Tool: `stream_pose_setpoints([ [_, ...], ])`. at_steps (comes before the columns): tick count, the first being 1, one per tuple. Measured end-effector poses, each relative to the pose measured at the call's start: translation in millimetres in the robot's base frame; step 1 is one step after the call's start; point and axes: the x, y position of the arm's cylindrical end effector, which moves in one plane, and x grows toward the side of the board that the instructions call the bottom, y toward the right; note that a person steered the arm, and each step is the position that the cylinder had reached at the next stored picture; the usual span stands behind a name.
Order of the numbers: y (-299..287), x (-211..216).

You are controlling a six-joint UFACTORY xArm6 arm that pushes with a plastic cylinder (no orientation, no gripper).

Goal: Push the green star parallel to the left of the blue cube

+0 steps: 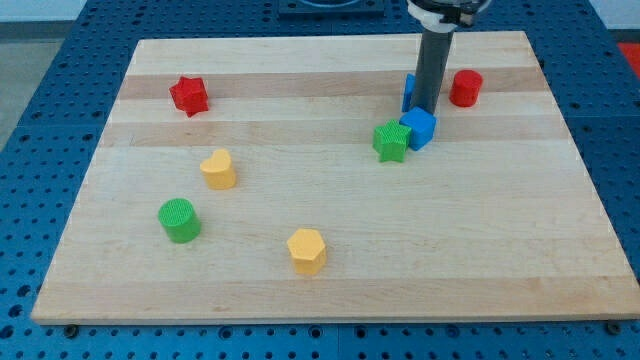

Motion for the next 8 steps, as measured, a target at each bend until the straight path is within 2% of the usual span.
stream_pose_setpoints([
  [4, 3, 5],
  [8, 45, 40],
])
